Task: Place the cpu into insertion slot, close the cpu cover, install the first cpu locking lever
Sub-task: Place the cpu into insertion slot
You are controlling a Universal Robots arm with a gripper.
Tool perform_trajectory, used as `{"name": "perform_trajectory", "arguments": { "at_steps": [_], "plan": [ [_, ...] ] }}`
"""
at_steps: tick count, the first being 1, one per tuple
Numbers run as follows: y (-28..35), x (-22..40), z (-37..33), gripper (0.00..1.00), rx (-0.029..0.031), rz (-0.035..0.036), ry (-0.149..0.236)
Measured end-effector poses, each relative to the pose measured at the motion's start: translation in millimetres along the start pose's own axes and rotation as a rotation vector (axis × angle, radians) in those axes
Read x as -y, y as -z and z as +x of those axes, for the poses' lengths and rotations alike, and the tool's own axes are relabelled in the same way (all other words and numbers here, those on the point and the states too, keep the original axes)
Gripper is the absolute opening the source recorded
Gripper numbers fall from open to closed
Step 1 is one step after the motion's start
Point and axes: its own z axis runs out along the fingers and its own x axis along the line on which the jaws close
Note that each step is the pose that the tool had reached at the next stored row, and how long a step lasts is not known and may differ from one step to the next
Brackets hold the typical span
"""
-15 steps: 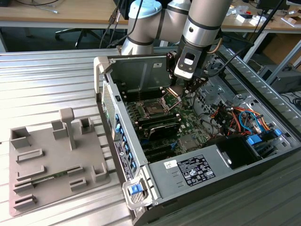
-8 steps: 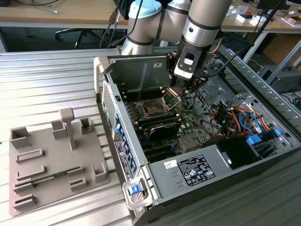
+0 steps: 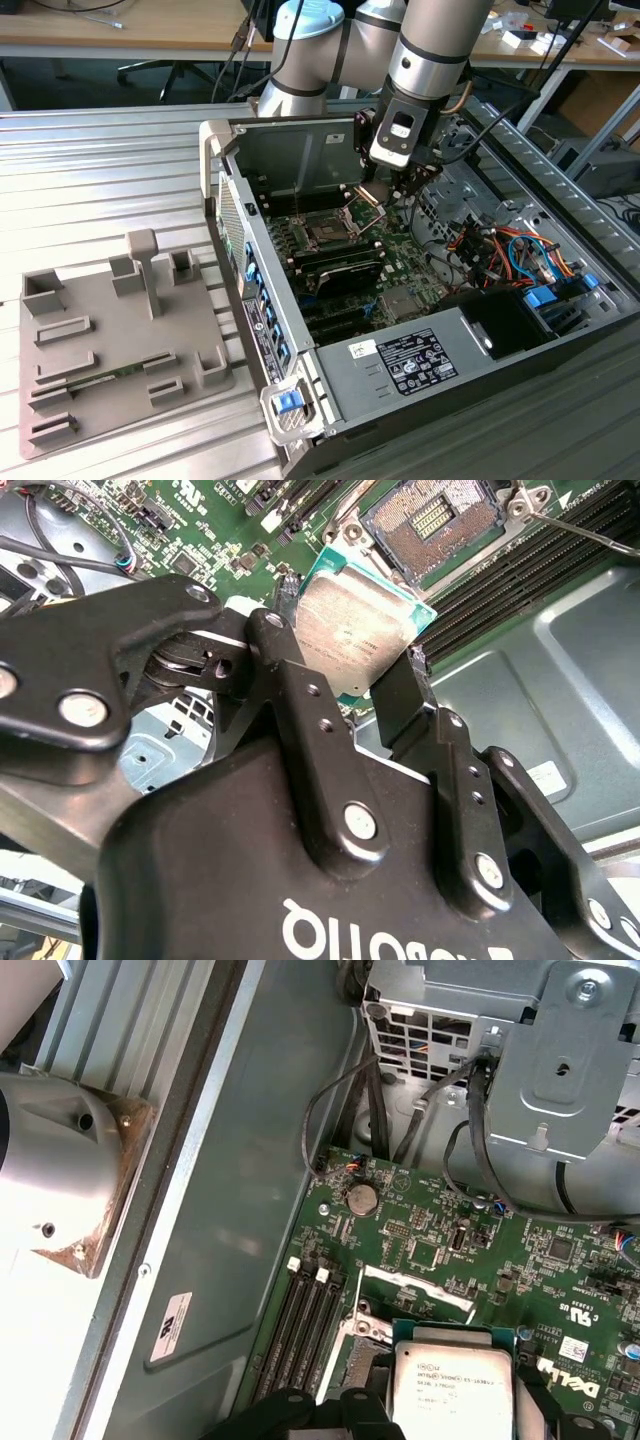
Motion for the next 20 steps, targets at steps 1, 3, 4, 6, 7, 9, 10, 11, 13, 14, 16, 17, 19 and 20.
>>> {"name": "perform_trajectory", "arguments": {
  "at_steps": [1, 3, 4, 6, 7, 9, 10, 11, 13, 14, 16, 17, 19, 20],
  "plan": [
    [0.0, 0.0, 0.0, 0.55, 0.0001, 0.0, -0.001],
    [0.0, 0.0, 0.0, 0.55, 0.0002, 0.0, -0.002],
    [-0.1, 0.0, 0.0, 0.55, 0.0002, 0.0, -0.003],
    [-0.1, 0.0, 0.0, 0.55, 0.0003, -0.0001, -0.004],
    [-0.1, 0.0, 0.0, 0.55, 0.0004, 0.0, -0.005],
    [-0.1, 0.0, 0.0, 0.55, 0.0005, -0.0001, -0.006],
    [-0.2, 0.0, 0.0, 0.55, 0.0005, -0.0001, -0.007],
    [-0.2, 0.0, 0.0, 0.55, 0.0006, -0.0001, -0.007],
    [-0.2, 0.0, 0.0, 0.55, 0.0007, -0.0001, -0.008],
    [-0.2, 0.0, 0.0, 0.55, 0.0007, -0.0001, -0.009],
    [-0.3, 0.0, 0.0, 0.55, 0.0008, -0.0002, -0.01],
    [-0.3, 0.0, 0.0, 0.55, 0.0009, -0.0002, -0.011],
    [-0.3, 0.0, 0.0, 0.55, 0.001, -0.0002, -0.013],
    [-0.3, 0.0, 0.0, 0.55, 0.0011, -0.0002, -0.013]
  ]
}}
